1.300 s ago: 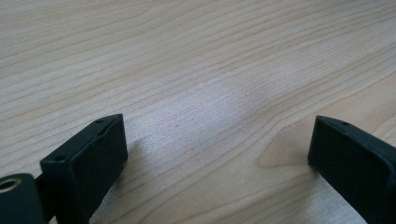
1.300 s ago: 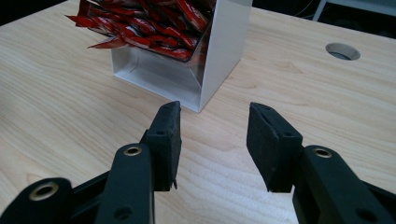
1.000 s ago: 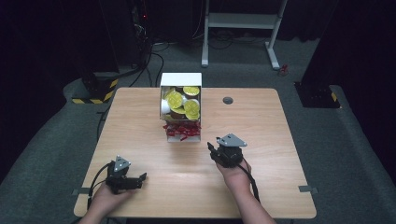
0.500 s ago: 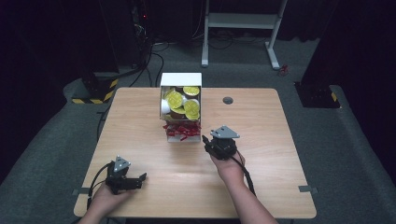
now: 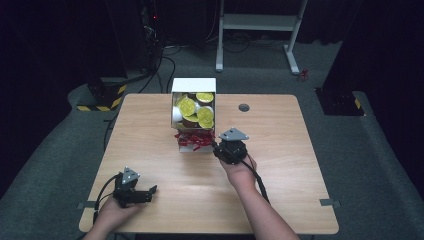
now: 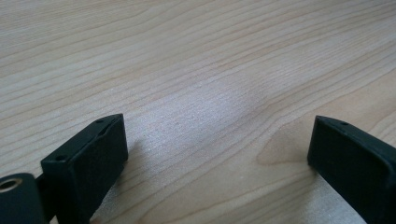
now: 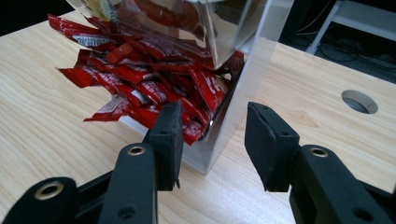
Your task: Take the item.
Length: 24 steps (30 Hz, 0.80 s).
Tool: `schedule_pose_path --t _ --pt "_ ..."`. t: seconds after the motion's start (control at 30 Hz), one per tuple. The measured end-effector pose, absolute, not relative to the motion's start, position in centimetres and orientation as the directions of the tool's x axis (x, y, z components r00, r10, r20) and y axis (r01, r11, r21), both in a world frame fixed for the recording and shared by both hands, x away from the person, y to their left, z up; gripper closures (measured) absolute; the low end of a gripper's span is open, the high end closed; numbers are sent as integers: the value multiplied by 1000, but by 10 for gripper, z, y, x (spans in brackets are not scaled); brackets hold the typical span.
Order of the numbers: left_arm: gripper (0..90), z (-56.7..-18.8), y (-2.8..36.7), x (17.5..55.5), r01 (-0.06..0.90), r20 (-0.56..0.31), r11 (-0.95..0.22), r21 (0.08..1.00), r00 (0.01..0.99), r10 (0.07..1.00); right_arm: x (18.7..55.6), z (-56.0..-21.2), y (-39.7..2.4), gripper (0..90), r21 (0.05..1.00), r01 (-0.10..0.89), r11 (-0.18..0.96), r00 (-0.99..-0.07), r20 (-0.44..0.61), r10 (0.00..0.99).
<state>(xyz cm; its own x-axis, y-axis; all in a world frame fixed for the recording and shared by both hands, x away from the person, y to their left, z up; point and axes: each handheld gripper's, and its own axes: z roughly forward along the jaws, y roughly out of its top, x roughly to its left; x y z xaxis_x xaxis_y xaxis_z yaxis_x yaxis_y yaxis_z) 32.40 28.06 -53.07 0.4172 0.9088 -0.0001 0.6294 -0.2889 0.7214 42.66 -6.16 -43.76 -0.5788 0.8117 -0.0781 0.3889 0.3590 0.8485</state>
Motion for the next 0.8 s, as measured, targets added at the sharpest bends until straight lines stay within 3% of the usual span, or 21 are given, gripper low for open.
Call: schedule_pose_path --t 0.8 --pt "52 -531 281 323 627 0 -289 723 419 908 454 -443 -44 687 838 410 359 -572 -70 817"
